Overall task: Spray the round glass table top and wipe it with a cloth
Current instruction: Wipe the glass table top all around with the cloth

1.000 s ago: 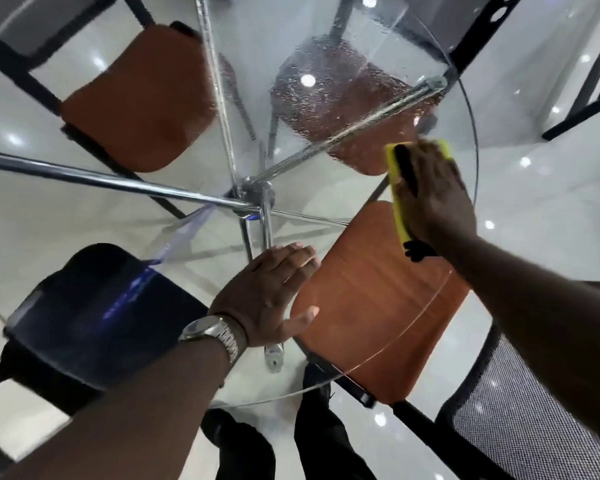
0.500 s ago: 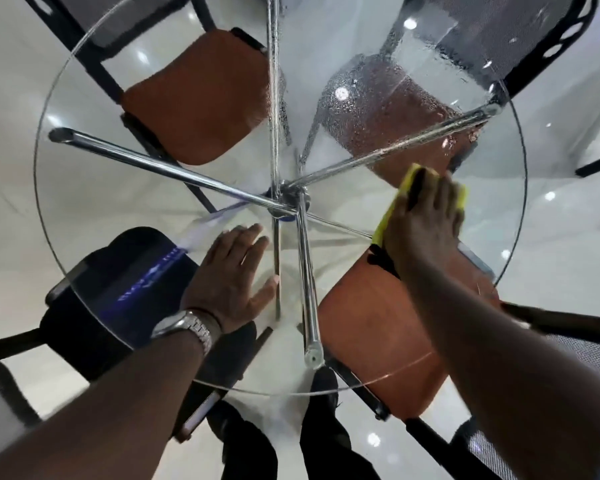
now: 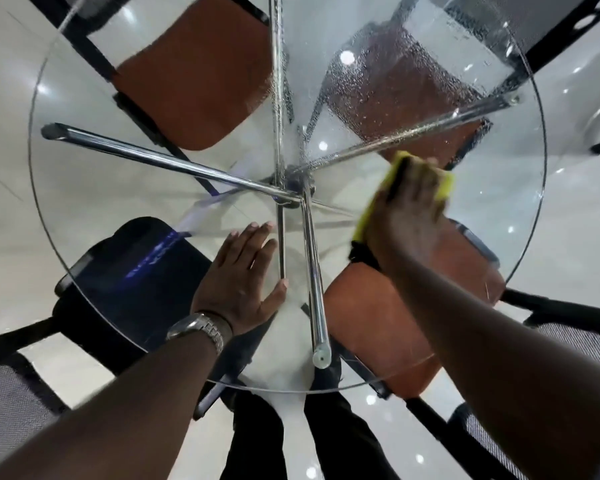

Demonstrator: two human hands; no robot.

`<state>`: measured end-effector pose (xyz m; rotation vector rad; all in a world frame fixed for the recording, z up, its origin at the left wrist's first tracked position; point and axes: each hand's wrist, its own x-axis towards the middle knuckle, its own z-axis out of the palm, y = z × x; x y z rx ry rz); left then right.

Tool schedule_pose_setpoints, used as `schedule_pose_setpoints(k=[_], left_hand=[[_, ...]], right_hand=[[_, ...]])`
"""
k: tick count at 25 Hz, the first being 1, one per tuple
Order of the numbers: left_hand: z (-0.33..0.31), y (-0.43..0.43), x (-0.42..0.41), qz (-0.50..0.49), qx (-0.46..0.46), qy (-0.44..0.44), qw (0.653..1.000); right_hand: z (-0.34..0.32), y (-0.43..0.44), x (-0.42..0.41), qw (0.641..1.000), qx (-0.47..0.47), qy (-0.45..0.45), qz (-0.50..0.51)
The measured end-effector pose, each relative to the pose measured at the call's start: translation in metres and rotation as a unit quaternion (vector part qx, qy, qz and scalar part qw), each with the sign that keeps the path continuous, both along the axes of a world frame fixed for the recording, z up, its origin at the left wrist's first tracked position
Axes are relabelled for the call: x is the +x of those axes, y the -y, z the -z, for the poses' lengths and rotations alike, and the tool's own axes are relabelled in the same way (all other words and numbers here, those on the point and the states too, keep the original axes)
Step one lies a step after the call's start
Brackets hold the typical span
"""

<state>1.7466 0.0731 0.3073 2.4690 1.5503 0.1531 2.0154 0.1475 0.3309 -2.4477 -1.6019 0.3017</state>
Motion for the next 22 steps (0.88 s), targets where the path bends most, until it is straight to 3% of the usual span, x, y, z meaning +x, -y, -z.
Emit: schedule_pose_setpoints(k=[1,3,4,5,8,11,12,14,16,17,18,19,20,22], left_hand=[[0.0,0.0,-0.001,-0.001,-0.003,0.004,1.0],[0.002,0.001,0.0,-0.005,0.0,0.014,1.0],[0.003,0.001,0.0,-0.008,0.002,0.015,1.0],[0.004,0.002,-0.001,-0.01,0.0,0.015,1.0],[0.005,0.001,-0.003,-0.011,-0.001,0.02,1.0],[0.003,-0.001,-0.002,-0.01,-0.004,0.015,1.0],[0.003,-0.001,-0.001,-0.009,-0.004,0.016,1.0],[0.003,0.0,-0.002,-0.006,0.004,0.014,1.0],[0.005,0.001,-0.002,-0.001,0.018,0.015,1.0],[0.005,0.001,-0.003,0.0,0.023,0.014,1.0],[0.005,0.001,-0.003,0.0,0.024,0.012,1.0],[0.005,0.001,-0.003,-0.001,0.022,0.013,1.0],[0.006,0.001,-0.003,-0.002,0.019,0.015,1.0],[0.007,0.0,-0.002,-0.003,0.01,0.011,1.0]], right_hand=[[0.002,0.007,-0.024,0.991,0.021,0.01,-0.135],[0.012,0.005,-0.052,0.9,0.047,0.024,-0.432],[0.014,-0.013,-0.051,0.864,0.063,0.026,-0.498],[0.016,-0.03,-0.044,0.866,0.073,0.031,-0.495],[0.014,-0.051,0.019,0.978,0.038,0.017,-0.203],[0.004,-0.022,0.051,1.0,0.003,-0.01,0.023],[0.0,-0.008,0.034,1.0,0.003,0.009,0.029],[0.003,0.009,-0.022,0.993,0.03,0.021,-0.11],[0.014,0.001,-0.064,0.924,0.052,0.02,-0.379],[0.017,-0.019,-0.066,0.874,0.07,0.033,-0.48],[0.017,-0.041,-0.055,0.851,0.092,0.044,-0.516],[0.018,-0.057,-0.033,0.867,0.104,0.045,-0.486],[0.018,-0.067,-0.006,0.91,0.109,0.034,-0.399],[0.011,-0.05,0.039,0.99,0.068,0.007,-0.125]])
